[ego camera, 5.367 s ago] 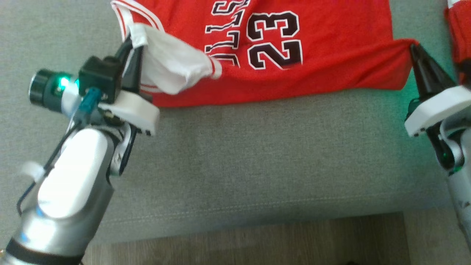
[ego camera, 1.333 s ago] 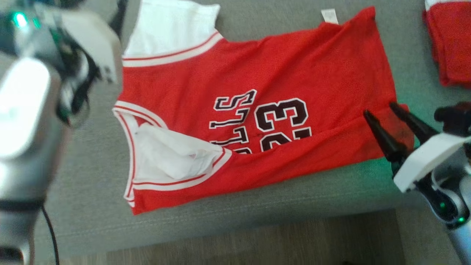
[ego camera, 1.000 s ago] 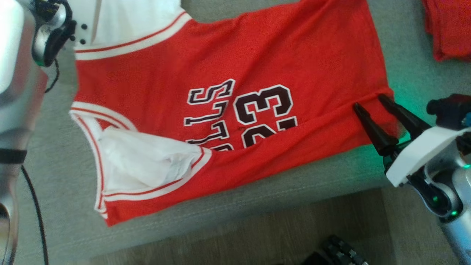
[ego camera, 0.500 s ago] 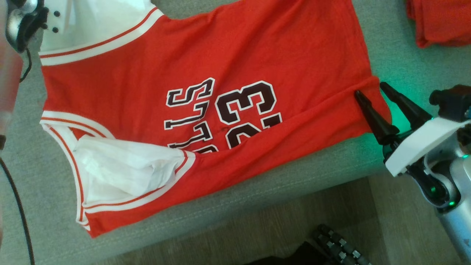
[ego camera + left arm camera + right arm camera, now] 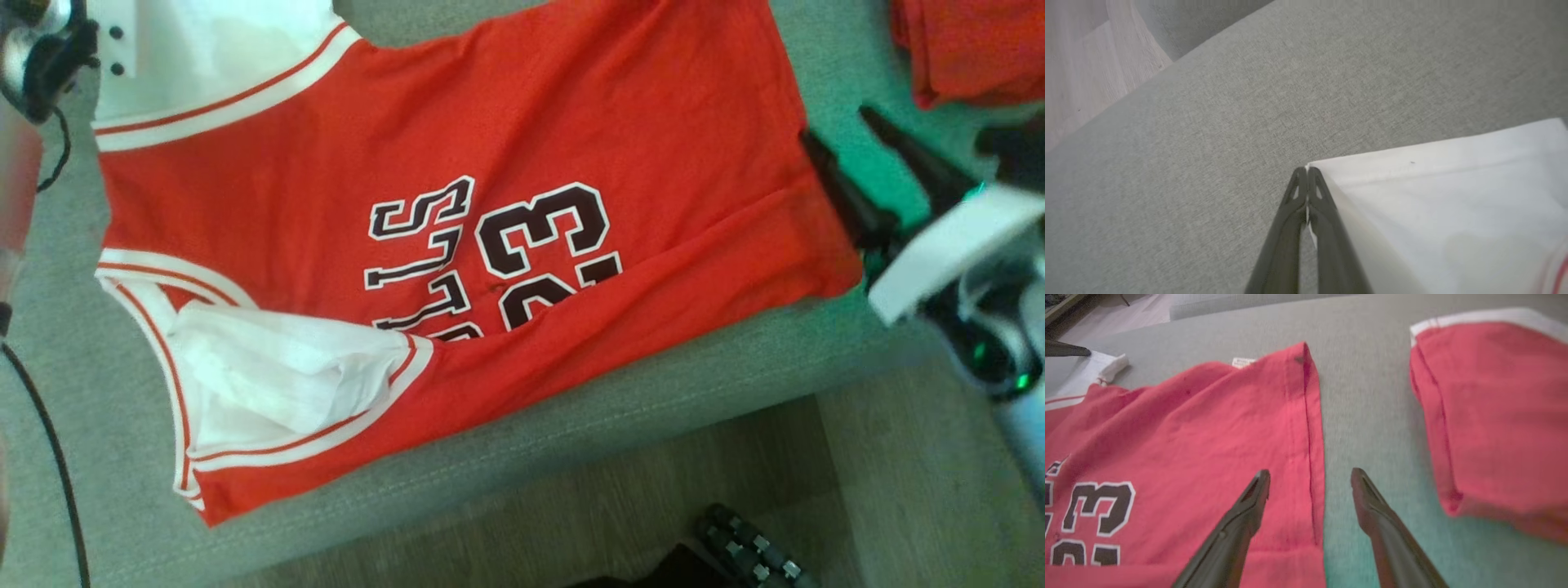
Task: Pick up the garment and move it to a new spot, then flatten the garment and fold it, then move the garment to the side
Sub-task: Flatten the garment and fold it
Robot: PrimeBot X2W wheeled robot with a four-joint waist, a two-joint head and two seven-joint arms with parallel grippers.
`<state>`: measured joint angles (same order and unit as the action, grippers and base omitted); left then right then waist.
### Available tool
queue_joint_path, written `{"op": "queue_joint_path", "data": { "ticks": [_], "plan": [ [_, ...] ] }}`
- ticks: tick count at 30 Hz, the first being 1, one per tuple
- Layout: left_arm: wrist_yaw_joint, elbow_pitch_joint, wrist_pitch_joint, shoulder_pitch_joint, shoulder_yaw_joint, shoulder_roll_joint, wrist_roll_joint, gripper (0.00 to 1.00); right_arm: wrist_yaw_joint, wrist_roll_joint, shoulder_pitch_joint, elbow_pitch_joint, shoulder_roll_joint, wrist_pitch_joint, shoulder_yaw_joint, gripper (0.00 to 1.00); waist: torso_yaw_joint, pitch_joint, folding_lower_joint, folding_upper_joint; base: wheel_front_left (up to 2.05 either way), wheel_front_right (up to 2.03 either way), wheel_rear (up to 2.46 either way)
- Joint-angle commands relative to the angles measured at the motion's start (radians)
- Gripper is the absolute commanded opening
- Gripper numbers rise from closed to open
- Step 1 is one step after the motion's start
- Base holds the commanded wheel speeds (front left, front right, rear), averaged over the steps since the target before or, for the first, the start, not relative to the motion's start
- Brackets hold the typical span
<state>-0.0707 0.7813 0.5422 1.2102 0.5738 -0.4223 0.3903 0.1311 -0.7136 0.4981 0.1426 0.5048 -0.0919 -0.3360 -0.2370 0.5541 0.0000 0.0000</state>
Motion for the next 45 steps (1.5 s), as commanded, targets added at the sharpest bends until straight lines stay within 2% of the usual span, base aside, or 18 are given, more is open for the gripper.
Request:
{"op": "queue_joint_path", "data": {
  "ticks": [1, 7, 15, 21, 27, 28, 29, 30, 32, 33, 45],
  "plan": [
    [0.002, -0.024, -0.014, 0.029, -0.033, -0.036, 0.005, 0.00, 0.000, 0.002, 0.020, -0.016, 0.019, -0.010, -0.001, 1.00, 0.005, -0.011, 0.0000, 0.0000, 0.00, 0.00, 0.00],
    [-0.009, -0.036, -0.079, 0.024, -0.034, -0.021, 0.022, 0.00, 0.000, 0.038, 0.227, 0.107, -0.030, -0.139, -0.062, 1.00, 0.030, -0.041, 0.0000, 0.0000, 0.00, 0.00, 0.00],
    [-0.018, -0.092, -0.095, 0.037, -0.009, -0.002, 0.020, 0.00, 0.000, 0.040, 0.473, 0.346, -0.085, -0.268, -0.108, 1.00, 0.078, -0.040, 0.0000, 0.0000, 0.00, 0.00, 0.00],
    [-0.023, -0.120, -0.092, 0.058, 0.012, 0.022, 0.018, 0.00, 0.000, -0.041, 0.590, 0.490, -0.106, -0.325, -0.117, 1.00, 0.114, -0.022, 0.0000, 0.0000, 0.00, 0.00, 0.00],
    [-0.021, -0.122, -0.101, 0.067, 0.029, 0.035, 0.012, 0.00, 0.000, -0.137, 0.639, 0.563, -0.114, -0.348, -0.159, 1.00, 0.134, -0.016, 0.0000, 0.0000, 0.00, 0.00, 0.00],
    [-0.020, -0.119, -0.103, 0.068, 0.032, 0.036, 0.011, 0.00, 0.000, -0.149, 0.643, 0.574, -0.114, -0.350, -0.166, 0.95, 0.136, -0.017, 0.0000, 0.0000, 0.00, 0.00, 0.00],
    [-0.020, -0.116, -0.106, 0.068, 0.034, 0.037, 0.010, 0.00, 0.000, -0.159, 0.647, 0.584, -0.113, -0.352, -0.173, 0.80, 0.138, -0.017, 0.0000, 0.0000, 0.00, 0.00, 0.00],
    [-0.019, -0.114, -0.108, 0.068, 0.036, 0.037, 0.009, 0.00, 0.000, -0.167, 0.651, 0.593, -0.111, -0.351, -0.181, 0.71, 0.140, -0.017, 0.0000, 0.0000, 0.00, 0.00, 0.00],
    [-0.019, -0.108, -0.113, 0.069, 0.039, 0.038, 0.009, 0.00, 0.000, -0.180, 0.658, 0.606, -0.107, -0.343, -0.197, 0.31, 0.144, -0.019, 0.0000, 0.0000, 0.00, 0.00, 0.00],
    [-0.019, -0.106, -0.117, 0.069, 0.040, 0.038, 0.008, 0.00, 0.000, -0.185, 0.662, 0.609, -0.104, -0.336, -0.205, 0.00, 0.146, -0.019, 0.0000, 0.0000, 0.00, 0.00, 0.00],
    [0.024, -0.079, -0.307, 0.107, 0.024, 0.013, -0.026, 0.00, 0.000, -0.246, 0.724, 0.656, -0.079, -0.174, -0.231, 0.00, 0.152, -0.028, 0.0000, 0.0000, 0.00, 0.00, 0.00]
  ]
}}
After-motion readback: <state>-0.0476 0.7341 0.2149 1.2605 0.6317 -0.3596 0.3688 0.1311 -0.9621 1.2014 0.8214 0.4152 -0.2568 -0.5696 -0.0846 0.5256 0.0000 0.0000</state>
